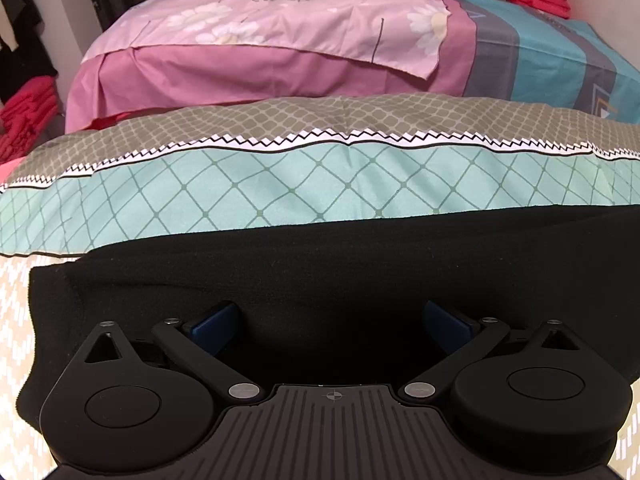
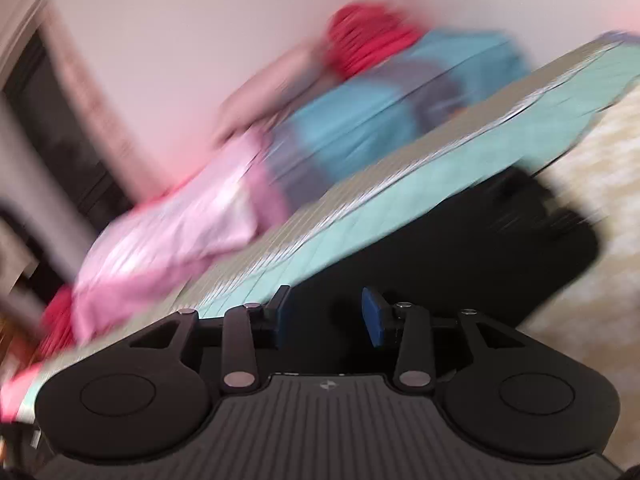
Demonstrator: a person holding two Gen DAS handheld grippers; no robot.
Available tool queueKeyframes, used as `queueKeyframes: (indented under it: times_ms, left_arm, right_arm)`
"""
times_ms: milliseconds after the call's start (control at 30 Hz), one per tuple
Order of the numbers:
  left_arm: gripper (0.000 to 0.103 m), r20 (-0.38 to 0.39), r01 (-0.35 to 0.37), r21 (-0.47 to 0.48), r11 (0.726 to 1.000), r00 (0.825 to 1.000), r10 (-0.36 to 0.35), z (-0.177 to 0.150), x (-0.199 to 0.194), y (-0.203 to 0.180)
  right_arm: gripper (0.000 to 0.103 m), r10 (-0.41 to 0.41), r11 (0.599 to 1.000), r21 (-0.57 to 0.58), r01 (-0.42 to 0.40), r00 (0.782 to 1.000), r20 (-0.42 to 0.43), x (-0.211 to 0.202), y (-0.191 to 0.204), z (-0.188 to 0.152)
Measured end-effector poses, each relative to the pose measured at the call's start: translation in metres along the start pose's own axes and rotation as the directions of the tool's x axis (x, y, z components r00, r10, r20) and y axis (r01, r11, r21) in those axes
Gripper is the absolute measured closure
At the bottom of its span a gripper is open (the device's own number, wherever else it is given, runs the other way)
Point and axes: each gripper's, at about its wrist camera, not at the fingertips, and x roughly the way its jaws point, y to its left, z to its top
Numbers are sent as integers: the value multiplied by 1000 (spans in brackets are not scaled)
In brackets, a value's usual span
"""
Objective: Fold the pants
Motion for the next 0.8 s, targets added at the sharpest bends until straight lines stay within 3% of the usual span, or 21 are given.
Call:
queueKeyframes:
  times_ms: [33, 100, 133, 167, 200, 233, 333, 400, 467, 500, 567, 600, 633, 667, 733, 800]
  left_arm:
    - [0, -2, 1, -1, 1000, 1000, -1, 0, 0, 0]
    - [0, 0, 1, 0, 1000, 1000, -1, 0, 0, 0]
    - [0, 1, 0, 3, 1000, 1000, 0, 0, 0, 0]
    - [0, 3, -1, 7, 1000, 1000, 1, -1, 0, 0]
    - [0, 4, -3, 8, 1000, 1000, 3, -1, 0, 0]
    - [0, 4, -3, 7, 1000, 1000, 3, -1, 0, 0]
    - [0, 1, -10, 1, 1000, 1000, 10, 1, 1, -2]
    - [0, -3, -14, -2, 1000, 1000, 14, 2, 1, -2]
    - [0, -6, -17, 0, 1000, 1000, 17, 2, 1, -3]
    - [0, -9, -19, 1, 1000, 1000, 19, 3, 1, -3]
    - [0, -21, -28, 2, 1000, 999, 28, 4, 1, -4]
    - [0, -27, -35, 3, 999, 999, 35, 5, 1, -5]
    - [0, -33, -43, 3, 999, 999, 43, 6, 1, -6]
    - [0, -38, -52, 4, 999, 998, 52, 7, 1, -6]
    - [0, -45, -67, 4, 998, 997, 67, 8, 2, -8]
    - [0, -49, -72, -2, 997, 996, 72, 9, 2, -8]
  right_arm:
    - [83, -9, 1000, -7, 9, 1000, 11, 5, -5, 5]
    - [103, -67, 995, 79, 63, 997, 44, 10, -30, 23]
    - [103, -106, 986, 135, 96, 992, 72, 7, -39, 32]
    - [102, -123, 978, 178, 104, 987, 100, 5, -45, 40]
    - [89, -213, 966, 178, 190, 970, 121, 0, -41, 46]
    - [80, -246, 964, 143, 226, 959, 139, -4, -34, 49]
    - [59, -90, 992, 97, 81, 991, 96, -9, -21, 39]
    - [54, -53, 997, 49, 52, 998, 19, 1, -19, 30]
    - [82, -82, 996, 30, 81, 996, 38, 5, -29, 28]
    - [103, -138, 986, 101, 132, 989, 53, 3, -39, 33]
    - [97, -273, 946, 213, 245, 956, 110, -14, -47, 42]
    - [74, -333, 933, 191, 305, 933, 137, -19, -38, 44]
    - [50, -343, 936, 132, 325, 927, 152, -25, -26, 41]
    - [44, -319, 948, 55, 314, 935, 155, -27, -11, 38]
    - [43, -231, 962, -123, 243, 967, 107, -25, 23, 23]
    - [45, -171, 946, -275, 173, 985, 33, -17, 56, 4]
